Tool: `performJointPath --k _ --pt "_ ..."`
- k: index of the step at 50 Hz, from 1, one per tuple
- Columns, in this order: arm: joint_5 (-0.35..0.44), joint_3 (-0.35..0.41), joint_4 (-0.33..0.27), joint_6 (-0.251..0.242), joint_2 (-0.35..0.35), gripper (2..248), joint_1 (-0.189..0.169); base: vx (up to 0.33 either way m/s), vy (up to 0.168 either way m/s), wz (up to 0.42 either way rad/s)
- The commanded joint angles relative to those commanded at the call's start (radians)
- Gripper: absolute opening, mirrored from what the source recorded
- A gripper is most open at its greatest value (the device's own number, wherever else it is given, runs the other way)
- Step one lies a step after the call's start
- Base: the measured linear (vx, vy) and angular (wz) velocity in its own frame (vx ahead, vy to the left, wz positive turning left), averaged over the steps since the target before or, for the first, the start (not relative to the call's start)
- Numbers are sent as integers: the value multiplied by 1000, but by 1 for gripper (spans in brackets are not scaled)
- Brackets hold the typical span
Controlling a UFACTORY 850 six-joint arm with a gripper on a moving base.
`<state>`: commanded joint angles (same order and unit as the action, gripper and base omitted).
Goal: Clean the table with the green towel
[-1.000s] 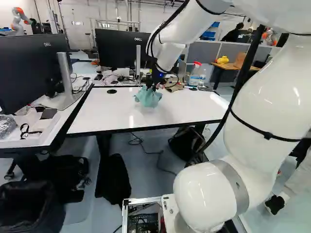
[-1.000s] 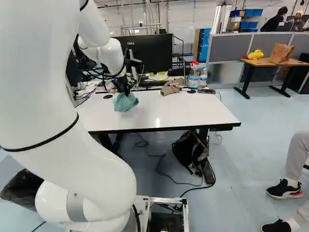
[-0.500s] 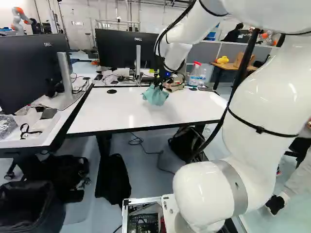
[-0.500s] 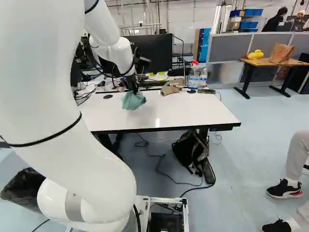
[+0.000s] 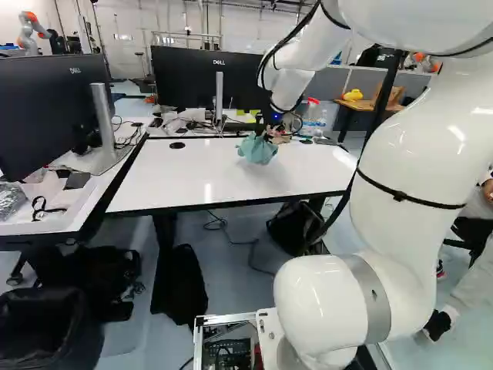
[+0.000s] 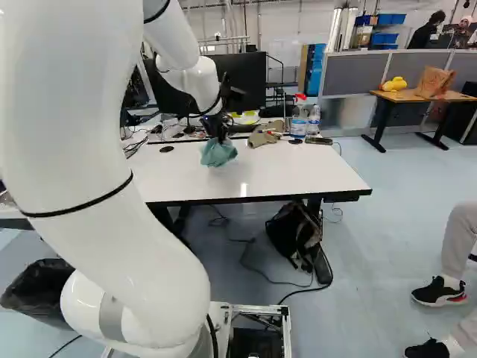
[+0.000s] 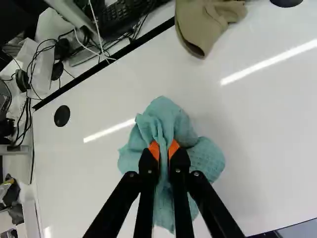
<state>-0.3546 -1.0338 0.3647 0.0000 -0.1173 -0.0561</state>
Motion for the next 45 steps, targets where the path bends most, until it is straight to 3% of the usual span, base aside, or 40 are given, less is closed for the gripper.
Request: performJointPath --k 45 --pt "0 -134 0 0 -120 41 -135 0 0 0"
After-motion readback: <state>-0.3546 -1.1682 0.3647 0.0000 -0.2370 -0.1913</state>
